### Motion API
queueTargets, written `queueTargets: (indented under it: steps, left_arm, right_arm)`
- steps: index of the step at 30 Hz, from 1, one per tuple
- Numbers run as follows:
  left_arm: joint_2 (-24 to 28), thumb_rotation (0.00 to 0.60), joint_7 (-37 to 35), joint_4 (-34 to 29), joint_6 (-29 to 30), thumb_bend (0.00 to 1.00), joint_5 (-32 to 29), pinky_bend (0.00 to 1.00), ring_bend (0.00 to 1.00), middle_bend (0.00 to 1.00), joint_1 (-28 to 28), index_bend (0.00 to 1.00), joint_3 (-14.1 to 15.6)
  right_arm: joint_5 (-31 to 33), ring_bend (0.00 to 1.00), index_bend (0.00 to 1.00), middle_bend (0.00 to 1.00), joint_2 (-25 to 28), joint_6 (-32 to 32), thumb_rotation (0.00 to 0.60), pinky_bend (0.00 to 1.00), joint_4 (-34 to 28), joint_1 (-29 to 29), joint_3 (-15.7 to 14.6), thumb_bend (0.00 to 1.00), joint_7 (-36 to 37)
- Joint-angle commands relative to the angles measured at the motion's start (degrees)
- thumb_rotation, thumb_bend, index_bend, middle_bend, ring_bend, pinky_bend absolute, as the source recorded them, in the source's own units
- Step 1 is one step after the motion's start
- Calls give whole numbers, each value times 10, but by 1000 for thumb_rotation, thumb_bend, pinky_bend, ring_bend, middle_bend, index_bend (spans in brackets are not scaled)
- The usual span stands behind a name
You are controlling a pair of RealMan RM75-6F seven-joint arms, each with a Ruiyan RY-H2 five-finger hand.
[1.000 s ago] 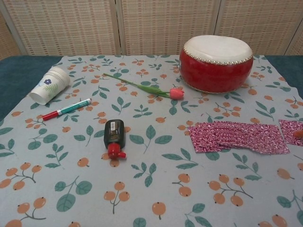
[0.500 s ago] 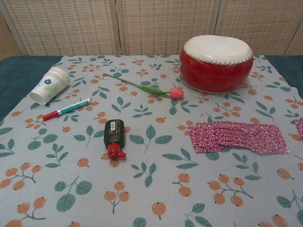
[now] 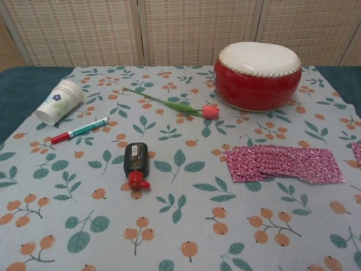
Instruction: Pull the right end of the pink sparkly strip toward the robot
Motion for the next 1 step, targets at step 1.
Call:
queueTargets:
  steps: [1]
  left_arm:
    - [1, 600, -1, 0, 1, 329, 0, 430, 219, 218, 1, 243, 1]
  right_arm:
    - [-33, 0, 15, 4, 16, 36, 600, 249, 6, -27, -5, 145, 41]
